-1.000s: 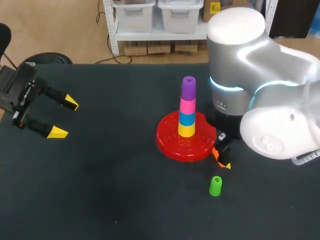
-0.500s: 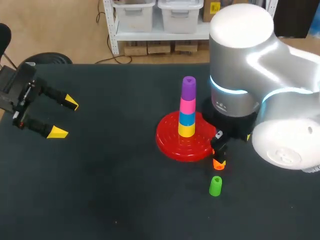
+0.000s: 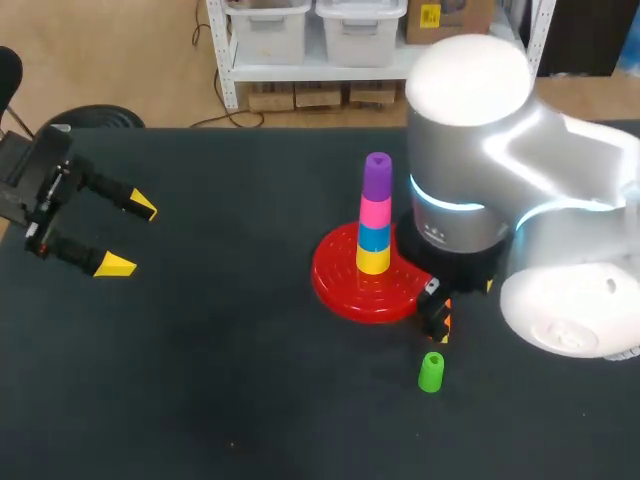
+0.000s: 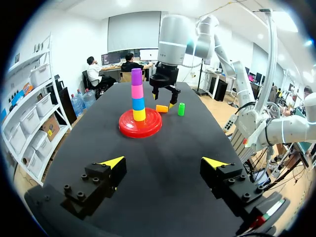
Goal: Pick up and stack the cylinders on the red base in this order: pink,purple,orange,green
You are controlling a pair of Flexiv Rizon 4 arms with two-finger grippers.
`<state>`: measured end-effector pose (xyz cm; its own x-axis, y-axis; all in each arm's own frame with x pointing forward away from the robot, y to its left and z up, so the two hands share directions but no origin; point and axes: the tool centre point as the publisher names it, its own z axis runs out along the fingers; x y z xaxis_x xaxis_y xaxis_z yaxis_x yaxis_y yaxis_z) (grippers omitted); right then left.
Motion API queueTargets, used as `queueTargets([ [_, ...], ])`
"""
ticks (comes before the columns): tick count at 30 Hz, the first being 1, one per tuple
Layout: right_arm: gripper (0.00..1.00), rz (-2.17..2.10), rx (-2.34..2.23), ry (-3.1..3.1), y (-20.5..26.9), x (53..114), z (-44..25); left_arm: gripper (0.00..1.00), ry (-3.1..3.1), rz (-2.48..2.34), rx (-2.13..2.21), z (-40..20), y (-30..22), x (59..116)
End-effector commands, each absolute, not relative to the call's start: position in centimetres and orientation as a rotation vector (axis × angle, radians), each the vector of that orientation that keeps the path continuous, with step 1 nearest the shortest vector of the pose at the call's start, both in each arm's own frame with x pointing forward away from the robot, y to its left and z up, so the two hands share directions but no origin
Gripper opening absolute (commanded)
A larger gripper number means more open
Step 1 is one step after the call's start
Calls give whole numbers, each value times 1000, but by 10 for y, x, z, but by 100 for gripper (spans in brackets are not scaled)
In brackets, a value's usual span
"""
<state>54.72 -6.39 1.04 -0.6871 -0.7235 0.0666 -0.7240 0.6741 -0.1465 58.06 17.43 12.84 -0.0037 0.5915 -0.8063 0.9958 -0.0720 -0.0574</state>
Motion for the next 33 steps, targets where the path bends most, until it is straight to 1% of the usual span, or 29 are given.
queueTargets([
  [1, 100, 264, 1244, -2875, -62, 549, 4, 100, 1642, -930, 1718, 127, 174, 581],
  [16, 100, 298, 1215, -2887, -69, 554, -2, 100, 1642, -930, 1718, 127, 174, 581],
  [33, 100, 343, 1195, -2940, -74, 561, 8, 100, 1642, -930, 1718, 127, 174, 581],
])
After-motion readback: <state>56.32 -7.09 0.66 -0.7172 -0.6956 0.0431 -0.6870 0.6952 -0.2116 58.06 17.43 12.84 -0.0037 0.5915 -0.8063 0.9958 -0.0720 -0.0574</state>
